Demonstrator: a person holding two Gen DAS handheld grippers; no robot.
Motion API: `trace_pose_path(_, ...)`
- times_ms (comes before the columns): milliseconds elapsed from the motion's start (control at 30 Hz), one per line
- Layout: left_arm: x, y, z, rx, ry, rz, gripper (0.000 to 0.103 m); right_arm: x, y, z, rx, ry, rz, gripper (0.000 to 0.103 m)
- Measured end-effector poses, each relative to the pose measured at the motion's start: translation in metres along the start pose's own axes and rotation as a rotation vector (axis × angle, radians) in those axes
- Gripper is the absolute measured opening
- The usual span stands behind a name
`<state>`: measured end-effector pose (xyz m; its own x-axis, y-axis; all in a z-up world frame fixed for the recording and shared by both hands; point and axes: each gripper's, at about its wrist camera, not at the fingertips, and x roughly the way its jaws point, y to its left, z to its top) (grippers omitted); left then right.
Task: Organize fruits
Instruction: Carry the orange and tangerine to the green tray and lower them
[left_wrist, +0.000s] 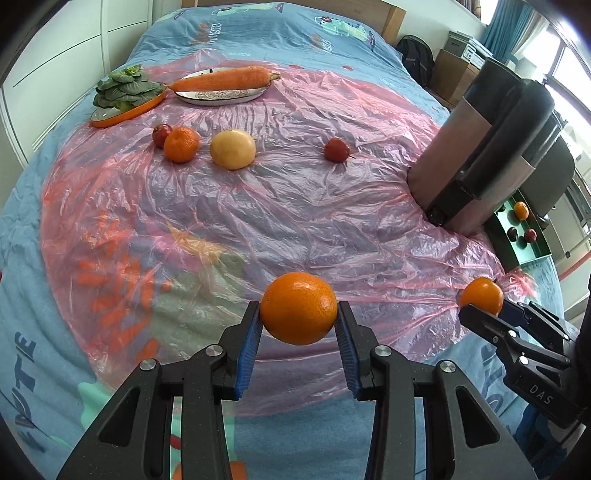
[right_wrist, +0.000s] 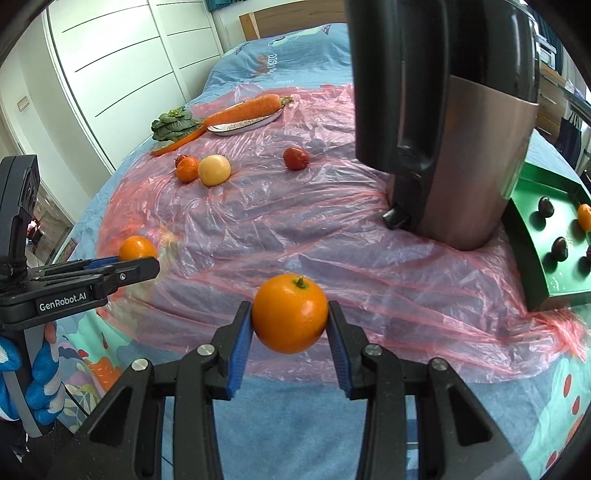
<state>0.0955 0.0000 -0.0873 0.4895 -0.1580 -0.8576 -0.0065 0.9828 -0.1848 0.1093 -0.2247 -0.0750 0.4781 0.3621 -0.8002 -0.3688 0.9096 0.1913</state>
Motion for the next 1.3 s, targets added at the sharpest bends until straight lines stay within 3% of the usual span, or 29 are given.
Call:
trace_pose_path(400,0.004,-0.077,-0.01,0.159,0.03,-0.054,0.035,-0.033,-0.07,-0.021,0.112,-0.023,-0.074,0.061)
trace_pose_path(800,0.009,-0.176,-0.012,0.336,0.053,-0.165,0.035,-0.08,-0.16,-0.037,0.251,-0.092,-0.179,0.061)
trace_pose_path(1300,0.027,-0.287,0.025,0.487,0.012,-0.247,0.035,-0.107,-0.251,-0.012,0.318,-0.193,-0.259,0.061)
